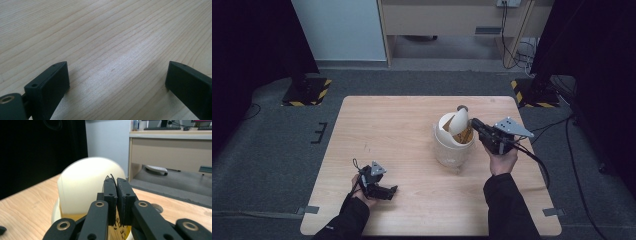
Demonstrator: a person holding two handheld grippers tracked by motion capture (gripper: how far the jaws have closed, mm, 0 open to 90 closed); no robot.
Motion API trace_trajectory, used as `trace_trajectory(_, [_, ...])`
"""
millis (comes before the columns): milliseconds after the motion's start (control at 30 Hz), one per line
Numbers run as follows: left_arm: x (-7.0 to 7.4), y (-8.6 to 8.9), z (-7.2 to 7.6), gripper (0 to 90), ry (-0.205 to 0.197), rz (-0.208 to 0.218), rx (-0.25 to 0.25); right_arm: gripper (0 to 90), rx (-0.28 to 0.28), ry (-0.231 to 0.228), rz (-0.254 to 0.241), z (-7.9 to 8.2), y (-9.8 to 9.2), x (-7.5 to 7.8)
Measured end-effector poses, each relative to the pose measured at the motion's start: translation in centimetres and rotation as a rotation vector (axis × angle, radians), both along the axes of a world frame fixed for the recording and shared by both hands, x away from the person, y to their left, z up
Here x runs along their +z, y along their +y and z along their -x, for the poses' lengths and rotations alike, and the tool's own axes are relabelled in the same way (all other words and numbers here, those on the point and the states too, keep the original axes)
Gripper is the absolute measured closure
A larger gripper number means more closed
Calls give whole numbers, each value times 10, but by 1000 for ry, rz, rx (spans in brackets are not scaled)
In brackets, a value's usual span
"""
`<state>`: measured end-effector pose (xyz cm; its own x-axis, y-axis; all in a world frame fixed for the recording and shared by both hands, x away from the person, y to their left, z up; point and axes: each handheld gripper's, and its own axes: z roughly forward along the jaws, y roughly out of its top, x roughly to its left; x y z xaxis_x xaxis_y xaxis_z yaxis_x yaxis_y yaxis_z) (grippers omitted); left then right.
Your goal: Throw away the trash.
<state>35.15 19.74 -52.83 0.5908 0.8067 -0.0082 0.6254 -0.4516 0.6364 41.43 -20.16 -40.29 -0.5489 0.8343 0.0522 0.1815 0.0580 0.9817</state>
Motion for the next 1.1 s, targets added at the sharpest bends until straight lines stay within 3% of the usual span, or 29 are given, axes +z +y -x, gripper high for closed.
trace_trajectory(167, [0, 0, 0, 42, 1, 0, 2, 860, 5, 10, 9, 2, 5, -4])
trace_trajectory(433, [0, 0, 0, 42, 1, 0, 2, 771, 9, 0, -3, 3, 2, -2])
trace_trajectory(733, [0, 0, 0, 42, 2, 0, 3, 610, -4, -5, -34, 5, -16, 11])
trace_trajectory(900, [0, 0, 0, 39, 2, -1, 5, 480, -15, 44, -47, 9, -29, 6])
trace_trajectory(1100, [-2, 1, 0, 8, -2, 2, 13, 359, -9, 116, -25, 19, -47, -12])
